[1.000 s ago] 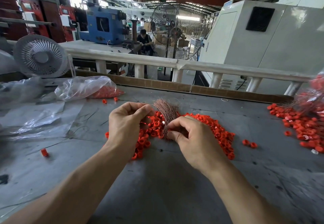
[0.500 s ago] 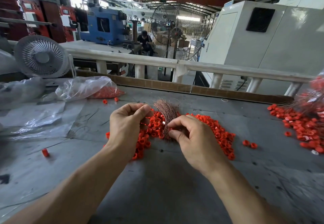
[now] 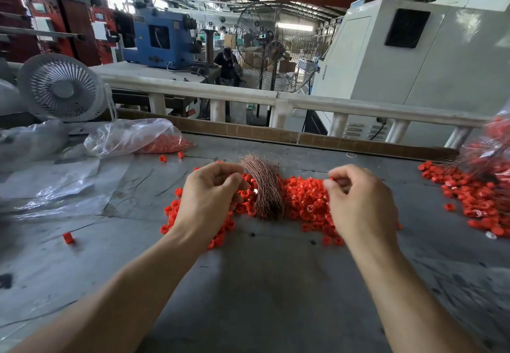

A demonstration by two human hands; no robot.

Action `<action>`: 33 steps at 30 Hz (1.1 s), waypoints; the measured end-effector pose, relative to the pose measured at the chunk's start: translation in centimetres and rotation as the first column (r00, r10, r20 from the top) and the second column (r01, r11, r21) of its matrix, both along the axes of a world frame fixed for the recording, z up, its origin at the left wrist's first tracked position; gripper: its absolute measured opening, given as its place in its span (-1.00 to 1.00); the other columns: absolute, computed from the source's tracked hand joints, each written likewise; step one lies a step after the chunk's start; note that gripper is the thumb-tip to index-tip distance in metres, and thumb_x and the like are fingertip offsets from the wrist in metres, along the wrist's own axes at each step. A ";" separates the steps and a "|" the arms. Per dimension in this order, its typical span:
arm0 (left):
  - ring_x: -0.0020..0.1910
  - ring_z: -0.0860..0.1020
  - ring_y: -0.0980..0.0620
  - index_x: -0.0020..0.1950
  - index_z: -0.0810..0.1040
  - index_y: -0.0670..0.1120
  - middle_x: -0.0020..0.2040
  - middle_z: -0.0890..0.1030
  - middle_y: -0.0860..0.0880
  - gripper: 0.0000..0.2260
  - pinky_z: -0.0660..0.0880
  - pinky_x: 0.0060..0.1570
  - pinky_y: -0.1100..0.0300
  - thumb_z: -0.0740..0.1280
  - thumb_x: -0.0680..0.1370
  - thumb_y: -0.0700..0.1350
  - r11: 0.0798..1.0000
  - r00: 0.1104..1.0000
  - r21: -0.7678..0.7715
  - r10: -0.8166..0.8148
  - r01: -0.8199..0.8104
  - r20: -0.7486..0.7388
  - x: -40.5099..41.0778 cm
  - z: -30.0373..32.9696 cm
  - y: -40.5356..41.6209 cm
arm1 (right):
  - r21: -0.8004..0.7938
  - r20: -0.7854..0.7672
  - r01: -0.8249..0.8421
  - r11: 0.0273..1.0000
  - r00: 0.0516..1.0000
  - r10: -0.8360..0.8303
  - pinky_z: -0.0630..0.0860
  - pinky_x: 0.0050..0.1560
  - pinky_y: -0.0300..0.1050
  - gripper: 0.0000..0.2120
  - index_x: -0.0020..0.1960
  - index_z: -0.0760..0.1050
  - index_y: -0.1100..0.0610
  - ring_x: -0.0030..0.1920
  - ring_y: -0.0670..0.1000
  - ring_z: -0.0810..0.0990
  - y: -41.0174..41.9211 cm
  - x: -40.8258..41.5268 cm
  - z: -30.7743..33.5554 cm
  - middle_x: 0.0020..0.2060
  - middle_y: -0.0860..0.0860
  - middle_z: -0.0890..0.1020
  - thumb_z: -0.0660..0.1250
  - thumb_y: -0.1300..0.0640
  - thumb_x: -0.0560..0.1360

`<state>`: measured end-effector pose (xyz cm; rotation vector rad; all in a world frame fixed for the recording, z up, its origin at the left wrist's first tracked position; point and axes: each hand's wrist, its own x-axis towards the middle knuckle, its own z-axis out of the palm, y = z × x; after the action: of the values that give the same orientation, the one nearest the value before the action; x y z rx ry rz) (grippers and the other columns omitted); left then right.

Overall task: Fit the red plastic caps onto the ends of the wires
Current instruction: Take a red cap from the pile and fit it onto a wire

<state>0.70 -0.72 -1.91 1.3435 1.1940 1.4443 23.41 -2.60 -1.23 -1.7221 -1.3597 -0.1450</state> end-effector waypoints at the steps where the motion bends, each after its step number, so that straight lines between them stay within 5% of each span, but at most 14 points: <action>1: -0.37 0.59 0.13 0.02 0.68 -0.05 -0.20 0.73 -0.04 -0.85 0.54 -0.36 0.29 0.35 0.62 -0.26 1.000 1.000 -0.003 -0.002 0.002 0.002 0.0 0.0 0.0 | -0.037 0.006 0.077 0.996 0.997 -0.077 0.58 -0.05 -0.01 -0.96 -0.04 0.62 -0.01 -0.04 0.14 0.65 0.1 1.0 0.2 -0.08 0.00 0.69 0.46 0.07 0.52; 4: -0.39 0.57 0.13 -0.01 0.68 -0.08 -0.23 0.72 -0.06 -0.83 0.52 -0.40 0.30 0.33 0.62 -0.29 1.000 1.000 -0.013 -0.008 0.008 0.006 0.1 0.2 -0.1 | -0.237 0.060 0.259 0.936 0.966 -0.252 0.57 0.03 0.02 -0.94 -0.02 0.65 0.00 0.04 0.21 0.65 0.1 4.0 0.5 -0.02 0.07 0.72 0.46 0.06 0.51; 9: -0.39 0.57 0.13 -0.02 0.68 -0.07 -0.26 0.72 -0.03 -0.83 0.50 -0.44 0.29 0.33 0.62 -0.28 1.000 0.999 -0.006 -0.008 0.008 -0.050 0.1 0.0 -0.1 | -0.494 0.077 0.313 0.811 0.945 -0.318 0.52 0.21 0.03 -0.90 -0.01 0.68 -0.04 0.17 0.23 0.63 0.1 6.2 0.2 0.10 0.12 0.70 0.44 0.10 0.50; 17: -0.37 0.59 0.13 -0.04 0.67 -0.03 -0.25 0.72 -0.03 -0.84 0.51 -0.42 0.28 0.34 0.62 -0.24 1.000 0.992 0.002 0.016 -0.016 -0.122 -0.1 -0.3 0.1 | -0.588 0.174 0.383 0.712 0.920 -0.351 0.44 0.25 0.01 -0.79 0.13 0.67 -0.04 0.23 0.21 0.58 0.4 7.0 0.2 0.13 0.12 0.68 0.40 0.09 0.51; 20: -0.33 0.62 0.11 -0.05 0.67 0.00 -0.24 0.72 0.00 -0.85 0.54 -0.35 0.24 0.36 0.62 -0.22 0.999 0.985 0.023 0.027 -0.024 -0.170 -0.3 -0.3 0.2 | -0.523 0.205 0.377 0.764 0.926 -0.316 0.42 0.25 0.02 -0.79 0.14 0.66 -0.03 0.23 0.22 0.57 0.4 6.4 0.1 0.15 0.11 0.68 0.43 0.02 0.51; 25: -0.28 0.65 0.12 -0.07 0.67 0.06 -0.25 0.71 0.11 -0.86 0.60 -0.23 0.14 0.39 0.58 -0.17 0.994 0.943 0.093 0.087 -0.060 -0.322 -0.5 -0.5 0.4 | -0.274 0.072 0.119 0.954 0.992 -0.103 0.55 0.04 -0.01 -0.94 -0.15 0.63 -0.05 0.03 0.18 0.65 0.4 3.1 0.0 -0.08 0.01 0.74 0.47 0.06 0.49; 28: -0.33 0.62 0.19 -0.12 0.66 0.10 -0.27 0.67 0.19 -0.84 0.46 -0.42 0.40 0.41 0.55 -0.16 0.990 0.888 0.127 0.111 -0.060 -0.446 -0.4 -0.6 0.4 | -0.235 -0.003 -0.090 0.968 0.996 0.092 0.53 -0.07 -0.09 -0.87 -0.22 0.62 -0.07 -0.12 0.01 0.64 0.2 0.8 -0.6 -0.22 -0.13 0.70 0.49 0.06 0.49; 33: -0.22 0.56 0.30 -0.14 0.65 0.12 -0.26 0.63 0.23 -0.91 0.34 -0.27 0.48 0.46 0.50 -0.08 0.980 0.729 0.195 0.166 -0.046 -0.664 -0.4 -0.9 0.4 | -0.211 0.032 -0.299 0.931 0.950 0.312 0.42 -0.16 -0.26 -0.91 -0.16 0.66 -0.05 -0.16 -0.11 0.56 0.1 -1.7 -1.5 -0.23 -0.19 0.64 0.55 -0.01 0.45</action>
<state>0.32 -0.33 -2.84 2.0596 1.6553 1.1611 21.74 -2.50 -2.77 -1.6558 -1.7231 0.1200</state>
